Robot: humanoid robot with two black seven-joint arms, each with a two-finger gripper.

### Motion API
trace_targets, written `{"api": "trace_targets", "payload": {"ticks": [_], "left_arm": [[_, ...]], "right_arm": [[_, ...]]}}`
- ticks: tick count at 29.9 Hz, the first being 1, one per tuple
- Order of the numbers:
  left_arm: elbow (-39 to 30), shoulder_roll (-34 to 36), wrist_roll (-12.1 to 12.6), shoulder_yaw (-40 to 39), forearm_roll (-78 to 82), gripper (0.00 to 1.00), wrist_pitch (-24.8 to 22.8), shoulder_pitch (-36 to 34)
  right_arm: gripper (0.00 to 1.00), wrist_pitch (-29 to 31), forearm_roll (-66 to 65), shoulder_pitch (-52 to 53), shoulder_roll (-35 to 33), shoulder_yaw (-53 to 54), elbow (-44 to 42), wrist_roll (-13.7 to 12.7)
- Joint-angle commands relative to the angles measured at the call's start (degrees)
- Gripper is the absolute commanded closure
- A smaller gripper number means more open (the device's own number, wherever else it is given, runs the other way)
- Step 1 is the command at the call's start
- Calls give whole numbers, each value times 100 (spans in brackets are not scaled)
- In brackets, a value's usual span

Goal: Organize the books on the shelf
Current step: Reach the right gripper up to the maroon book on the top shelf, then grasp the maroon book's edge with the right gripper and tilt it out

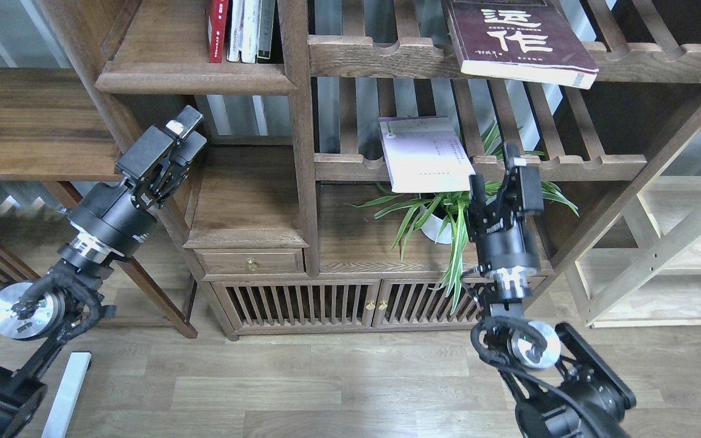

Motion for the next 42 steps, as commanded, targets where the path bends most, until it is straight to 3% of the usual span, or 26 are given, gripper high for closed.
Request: {"api": "trace_targets", "payload": {"ticks": [1, 8, 42], "left_arm": [[61, -22, -9, -3, 3, 19, -2, 10], [87, -22, -9, -12, 3, 18, -19, 19], [123, -4, -1, -12, 3, 15, -107, 89]], "right_arm": [[0, -338, 0, 419, 5, 54, 0, 9], [0, -725, 9, 789, -13, 300, -17, 1], [0, -770, 9, 1106, -373, 529, -17, -8]]}}
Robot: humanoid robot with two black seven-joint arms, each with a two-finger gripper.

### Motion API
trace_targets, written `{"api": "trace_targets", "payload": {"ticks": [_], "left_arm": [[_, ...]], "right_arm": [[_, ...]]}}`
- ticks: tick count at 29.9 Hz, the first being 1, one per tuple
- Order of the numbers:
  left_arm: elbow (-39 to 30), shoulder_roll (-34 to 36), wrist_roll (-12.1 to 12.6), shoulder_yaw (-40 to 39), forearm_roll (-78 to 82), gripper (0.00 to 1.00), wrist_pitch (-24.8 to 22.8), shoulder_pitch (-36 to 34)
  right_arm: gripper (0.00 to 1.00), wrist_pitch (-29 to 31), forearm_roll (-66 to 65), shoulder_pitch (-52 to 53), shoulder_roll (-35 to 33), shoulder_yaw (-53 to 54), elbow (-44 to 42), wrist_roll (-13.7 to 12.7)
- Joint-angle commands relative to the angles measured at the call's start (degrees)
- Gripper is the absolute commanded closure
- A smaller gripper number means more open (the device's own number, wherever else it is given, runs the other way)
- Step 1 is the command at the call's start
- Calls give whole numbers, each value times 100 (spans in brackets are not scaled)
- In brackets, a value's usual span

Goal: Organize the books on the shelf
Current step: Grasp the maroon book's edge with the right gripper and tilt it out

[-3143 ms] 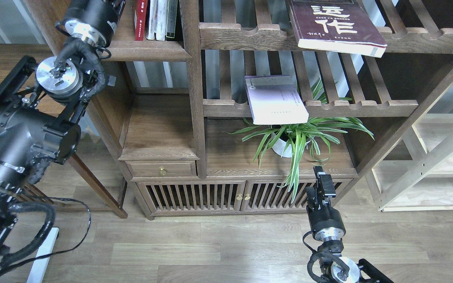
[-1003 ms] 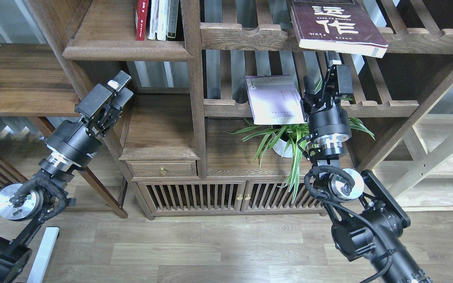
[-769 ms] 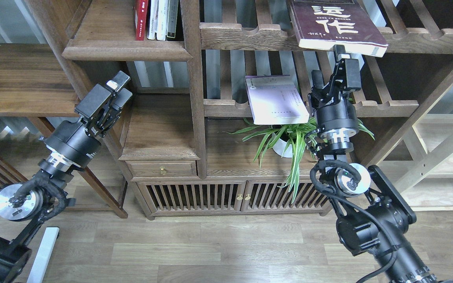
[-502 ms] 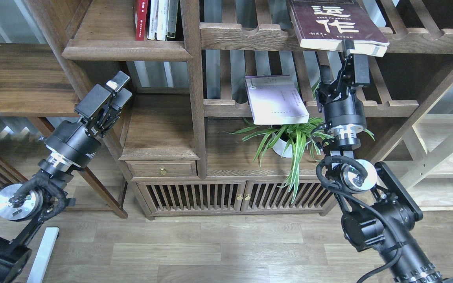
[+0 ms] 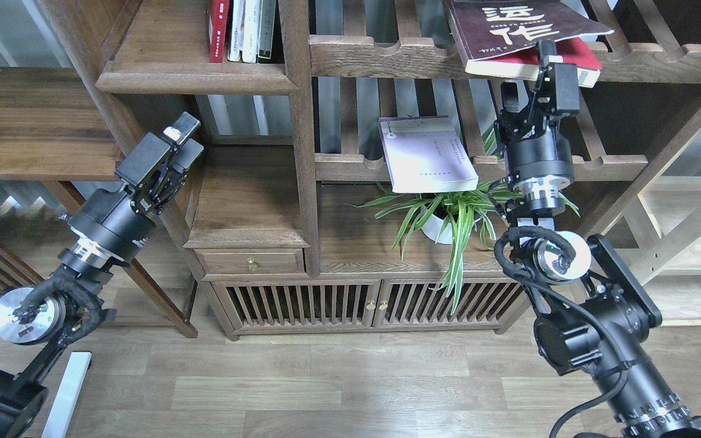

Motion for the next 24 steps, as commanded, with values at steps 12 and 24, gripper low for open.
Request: {"api": "trace_targets", "payload": {"ticks": [12, 24], "left_arm": [[44, -3, 5, 9, 9, 15, -63, 39], [70, -12, 5, 9, 9, 15, -98, 65]], "right_arm": [[0, 571, -9, -734, -4, -10, 125, -8], [0, 361, -26, -321, 5, -45, 169, -17]]}}
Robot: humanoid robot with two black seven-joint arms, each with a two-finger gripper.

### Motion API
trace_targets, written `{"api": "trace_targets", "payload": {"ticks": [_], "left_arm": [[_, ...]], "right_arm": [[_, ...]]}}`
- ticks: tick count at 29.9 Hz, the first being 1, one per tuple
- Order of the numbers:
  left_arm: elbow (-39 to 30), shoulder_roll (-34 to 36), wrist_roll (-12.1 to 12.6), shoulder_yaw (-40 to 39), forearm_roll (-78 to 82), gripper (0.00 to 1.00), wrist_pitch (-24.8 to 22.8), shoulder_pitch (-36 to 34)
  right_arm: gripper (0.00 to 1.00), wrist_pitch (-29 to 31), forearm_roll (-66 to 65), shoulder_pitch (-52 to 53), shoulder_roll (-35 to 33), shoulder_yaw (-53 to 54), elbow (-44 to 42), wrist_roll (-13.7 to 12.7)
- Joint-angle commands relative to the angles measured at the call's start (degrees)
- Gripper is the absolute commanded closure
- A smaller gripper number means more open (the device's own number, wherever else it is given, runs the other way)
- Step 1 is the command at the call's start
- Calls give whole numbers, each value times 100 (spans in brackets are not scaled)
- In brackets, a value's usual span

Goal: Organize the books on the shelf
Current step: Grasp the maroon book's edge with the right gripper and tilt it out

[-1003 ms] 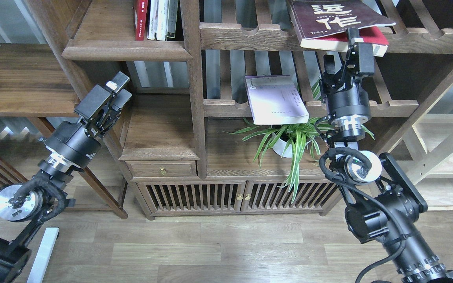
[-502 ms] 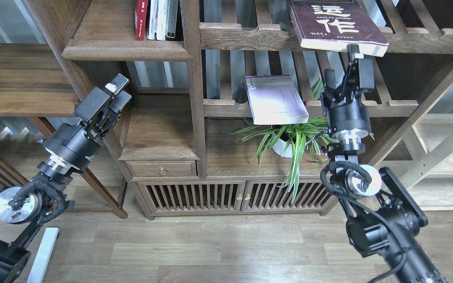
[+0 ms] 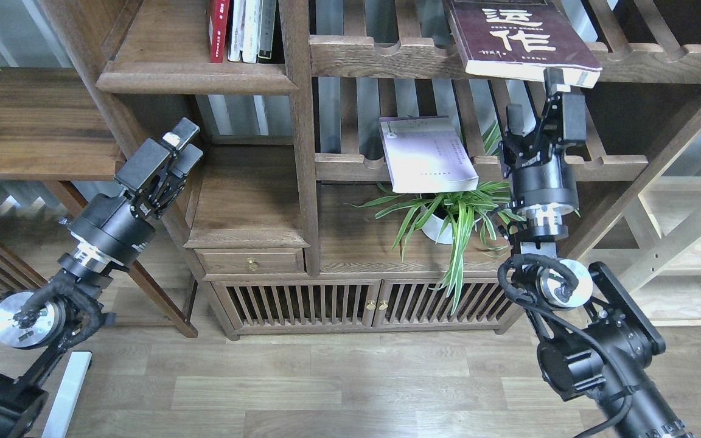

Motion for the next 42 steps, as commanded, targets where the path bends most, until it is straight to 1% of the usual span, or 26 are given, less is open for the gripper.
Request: {"api": "trace_targets", "payload": {"ticks": [1, 10, 14, 19, 22, 24, 25, 26, 30, 32, 33, 34, 36, 39, 42], "left_arm": [[10, -2, 0, 0, 0, 15, -13, 17], [10, -28, 0, 0, 0, 15, -39, 43], [1, -28, 0, 0, 0, 15, -135, 96], [1, -28, 0, -9, 9, 15, -162, 140], [1, -28, 0, -9, 44, 15, -215, 157], [1, -28, 0, -9, 62, 15, -223, 157], [1, -28, 0, -9, 62, 14, -215, 166], [1, -20, 0, -9, 70, 14, -215, 166], [1, -2, 0, -9, 71, 13, -206, 166], [1, 7, 0, -9, 71, 13, -206, 166], [1, 7, 0, -9, 71, 12, -206, 166], [1, 7, 0, -9, 71, 12, -206, 166], [1, 7, 0, -9, 71, 12, -206, 166], [1, 16, 0, -26, 71, 11, -215, 166], [1, 16, 0, -26, 71, 11, -215, 166]], "right_arm": [[0, -157, -5, 130, 15, -29, 12, -4], [0, -746, 13, 499, 16, -21, -14, -4], [0, -878, 13, 561, 16, 6, -14, -4], [3, -1133, 21, 658, 7, 93, -23, -4], [13, -1151, 21, 710, 16, 190, -23, -4], [24, -1125, 39, 711, 16, 199, -23, 4], [32, -1081, 74, 711, 16, 199, -23, 4], [38, -1063, 83, 711, 16, 216, -23, 4], [59, -1046, 92, 728, -2, 269, -23, -13], [76, -1037, 92, 702, -28, 261, -23, -74], [82, -1028, 83, 684, -72, 252, -23, -144], [85, -1011, 83, 684, -142, 243, -23, -241], [88, -1002, 83, 684, -274, 190, -23, -321], [95, -993, 83, 667, -432, 190, -23, -321], [96, -906, 83, 605, -573, 190, -23, -321]]}}
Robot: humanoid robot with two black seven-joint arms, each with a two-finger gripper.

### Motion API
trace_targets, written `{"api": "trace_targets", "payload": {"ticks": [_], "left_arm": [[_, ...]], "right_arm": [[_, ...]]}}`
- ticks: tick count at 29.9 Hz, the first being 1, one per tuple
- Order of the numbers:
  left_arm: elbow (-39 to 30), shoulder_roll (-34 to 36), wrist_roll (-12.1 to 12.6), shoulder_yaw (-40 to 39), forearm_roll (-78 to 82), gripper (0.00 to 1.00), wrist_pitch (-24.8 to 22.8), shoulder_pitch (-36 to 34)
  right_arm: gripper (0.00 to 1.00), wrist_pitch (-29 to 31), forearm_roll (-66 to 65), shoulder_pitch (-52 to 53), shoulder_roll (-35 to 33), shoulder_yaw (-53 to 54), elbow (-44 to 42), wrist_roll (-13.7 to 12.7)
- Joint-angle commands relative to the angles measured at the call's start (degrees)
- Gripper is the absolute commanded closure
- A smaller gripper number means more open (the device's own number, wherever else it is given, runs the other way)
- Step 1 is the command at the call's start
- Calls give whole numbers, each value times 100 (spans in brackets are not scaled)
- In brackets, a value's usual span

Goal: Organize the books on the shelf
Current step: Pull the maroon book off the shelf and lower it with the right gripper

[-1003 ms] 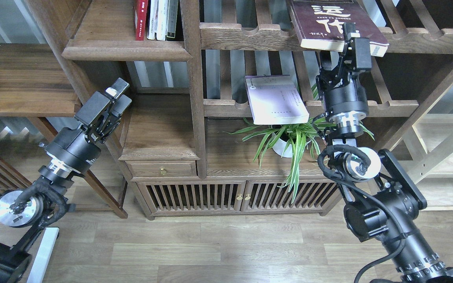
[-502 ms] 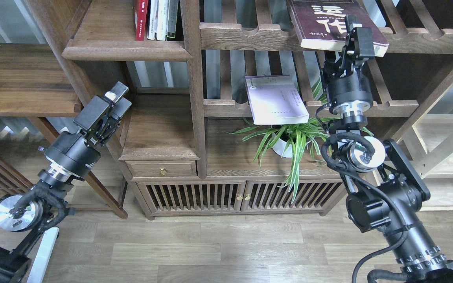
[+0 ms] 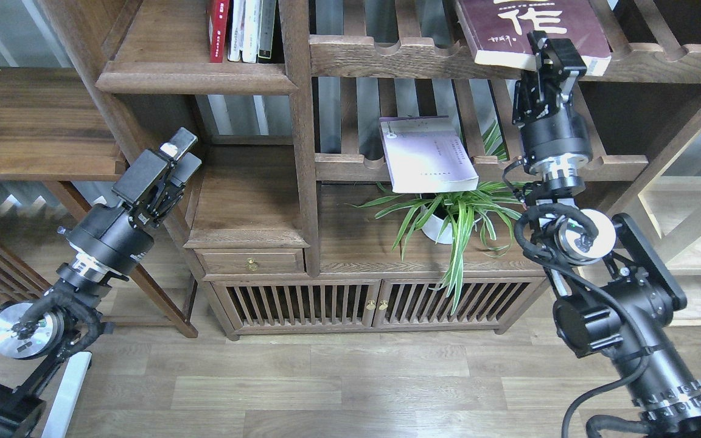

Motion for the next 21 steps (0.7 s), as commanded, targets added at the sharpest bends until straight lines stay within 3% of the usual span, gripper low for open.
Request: {"api": "trace_targets", "payload": {"ticks": [1, 10, 21], "left_arm": [[0, 1, 0, -2, 0, 11, -8, 0], [0, 1, 9, -2, 0, 10, 9, 44], [0, -34, 44, 24, 44, 10, 9, 88]], "right_arm": [[96, 171, -1, -104, -204, -2, 1, -4], [97, 1314, -1, -1070, -732, 419, -17, 40], [97, 1926, 87, -2801, -961, 1562, -157, 57]]}}
